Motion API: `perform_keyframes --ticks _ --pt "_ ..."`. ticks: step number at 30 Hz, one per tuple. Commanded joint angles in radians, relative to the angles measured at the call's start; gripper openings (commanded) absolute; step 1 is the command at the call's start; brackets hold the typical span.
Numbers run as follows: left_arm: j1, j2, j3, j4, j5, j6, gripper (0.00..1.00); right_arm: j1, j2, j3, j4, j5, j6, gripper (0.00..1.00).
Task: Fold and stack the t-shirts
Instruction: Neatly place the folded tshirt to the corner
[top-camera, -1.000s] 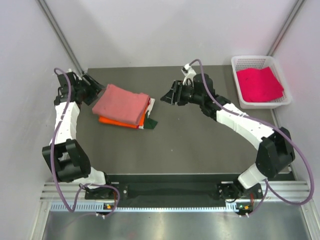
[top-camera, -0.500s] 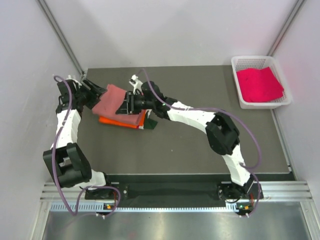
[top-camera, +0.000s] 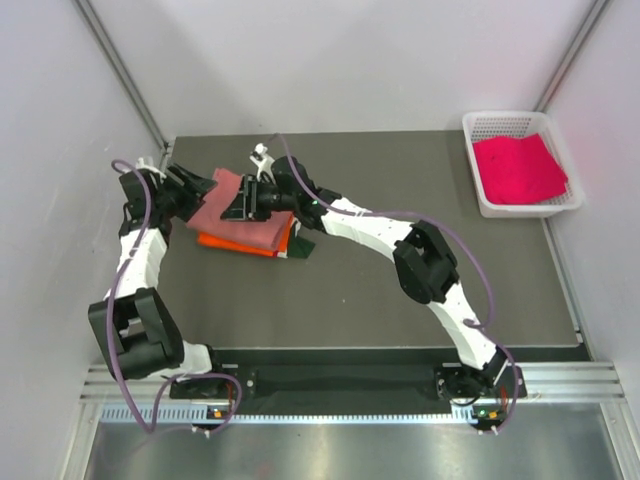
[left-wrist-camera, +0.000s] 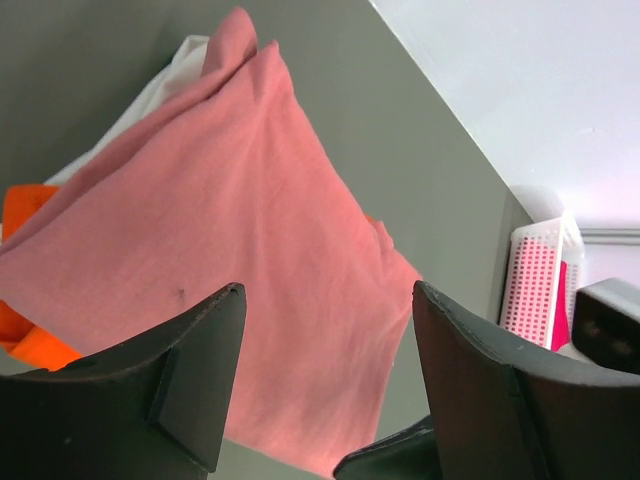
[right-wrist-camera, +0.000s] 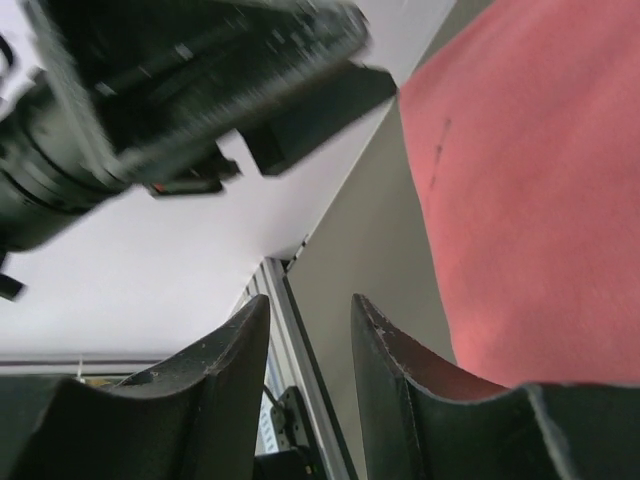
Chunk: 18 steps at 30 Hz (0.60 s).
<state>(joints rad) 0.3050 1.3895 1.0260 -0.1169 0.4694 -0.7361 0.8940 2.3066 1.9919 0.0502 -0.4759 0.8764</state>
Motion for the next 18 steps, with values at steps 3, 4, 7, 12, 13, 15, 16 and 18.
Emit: perform_keyframes --ticks 3,4,7,12,13,15,16,18 --pt "0.003 0.029 -0.064 0.178 0.051 -0.035 0.72 -0.006 0.103 0.137 -0.012 -0.039 0.047 0.38" --pt "0.003 0.04 -0.084 0.228 0.054 -0.048 0.72 -0.01 0.118 0.145 -0.01 -0.043 0.055 0.38" --pt "0.003 0.106 -0.121 0.316 0.086 -0.074 0.72 -0.018 0.155 0.143 -0.004 -0.046 0.073 0.37" --pt "0.002 0.213 -0.124 0.422 0.141 -0.098 0.71 -0.041 0.152 0.055 0.03 -0.066 0.101 0.34" --pt "-0.001 0.247 -0.133 0.443 0.153 -0.112 0.71 -0.046 0.143 0.026 0.04 -0.067 0.104 0.34" --pt "-0.001 0.279 -0.142 0.489 0.15 -0.118 0.71 -0.059 0.126 -0.057 0.1 -0.081 0.128 0.33" --pt "-0.004 0.295 -0.148 0.502 0.144 -0.12 0.71 -0.078 0.125 -0.08 0.118 -0.089 0.139 0.33" --pt "-0.004 0.347 -0.138 0.522 0.149 -0.115 0.7 -0.114 0.125 -0.12 0.125 -0.109 0.153 0.31"
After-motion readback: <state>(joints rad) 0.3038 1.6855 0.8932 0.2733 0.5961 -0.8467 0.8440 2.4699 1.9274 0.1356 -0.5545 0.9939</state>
